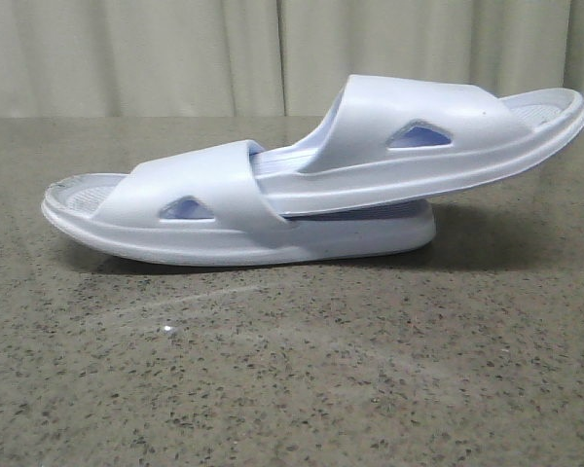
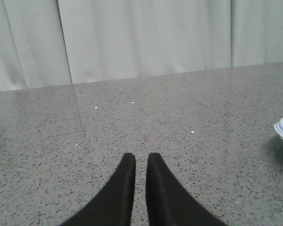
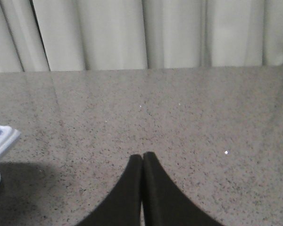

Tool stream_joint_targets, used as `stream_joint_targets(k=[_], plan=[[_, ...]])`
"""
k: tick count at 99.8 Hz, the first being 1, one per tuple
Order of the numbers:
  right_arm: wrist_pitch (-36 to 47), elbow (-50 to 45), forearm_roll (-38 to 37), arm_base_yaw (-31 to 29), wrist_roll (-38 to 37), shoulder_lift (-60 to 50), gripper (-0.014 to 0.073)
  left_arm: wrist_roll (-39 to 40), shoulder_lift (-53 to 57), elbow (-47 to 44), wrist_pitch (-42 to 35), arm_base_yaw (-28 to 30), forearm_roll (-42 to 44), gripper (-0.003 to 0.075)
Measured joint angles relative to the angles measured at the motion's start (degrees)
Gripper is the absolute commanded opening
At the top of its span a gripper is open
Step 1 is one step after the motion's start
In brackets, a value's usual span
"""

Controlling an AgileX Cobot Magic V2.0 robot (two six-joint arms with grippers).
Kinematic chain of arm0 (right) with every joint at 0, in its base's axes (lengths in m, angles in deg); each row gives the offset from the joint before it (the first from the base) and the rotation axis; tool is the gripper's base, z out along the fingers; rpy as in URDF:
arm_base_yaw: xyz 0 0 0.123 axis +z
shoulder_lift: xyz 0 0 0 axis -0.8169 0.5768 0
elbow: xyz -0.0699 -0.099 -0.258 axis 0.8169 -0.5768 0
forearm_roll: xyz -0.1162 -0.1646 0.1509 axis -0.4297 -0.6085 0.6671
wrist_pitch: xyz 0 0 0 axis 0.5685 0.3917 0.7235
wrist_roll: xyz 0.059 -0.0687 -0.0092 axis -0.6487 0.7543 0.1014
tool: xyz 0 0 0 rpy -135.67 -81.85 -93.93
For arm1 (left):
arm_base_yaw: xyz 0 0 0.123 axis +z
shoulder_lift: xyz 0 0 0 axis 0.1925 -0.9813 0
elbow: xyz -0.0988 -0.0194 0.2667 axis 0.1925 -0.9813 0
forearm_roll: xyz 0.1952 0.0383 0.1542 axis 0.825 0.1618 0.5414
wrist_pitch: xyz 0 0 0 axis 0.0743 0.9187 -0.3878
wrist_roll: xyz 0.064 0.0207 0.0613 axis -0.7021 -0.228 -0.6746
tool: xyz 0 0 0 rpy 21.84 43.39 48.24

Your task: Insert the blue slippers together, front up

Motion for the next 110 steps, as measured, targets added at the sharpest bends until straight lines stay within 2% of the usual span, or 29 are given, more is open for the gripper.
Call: stream_joint_targets(k=[7,18,40,110], plan=[[1.6,-2.37,-4.76,0.09,-5.64,-2.21,-0.0107,0.0,0.0,0.0,0.0,0.0,0.0,0.0016],[2.86,-5.58,-7.46,0.09,-8.92,-6.72,-0.0107,0.0,0.0,0.0,0.0,0.0,0.0,0.0016],[3.29,-10.97,-9.21,0.09,-9.88,-15.99,-0.0107,0.0,0.0,0.0,0.0,0.0,0.0,0.0016],[4.14,-11.08,-10.4,0.09,-10.74,-16.47,-0.0107,0.0,0.0,0.0,-0.03,0.0,0.0,0.0016]])
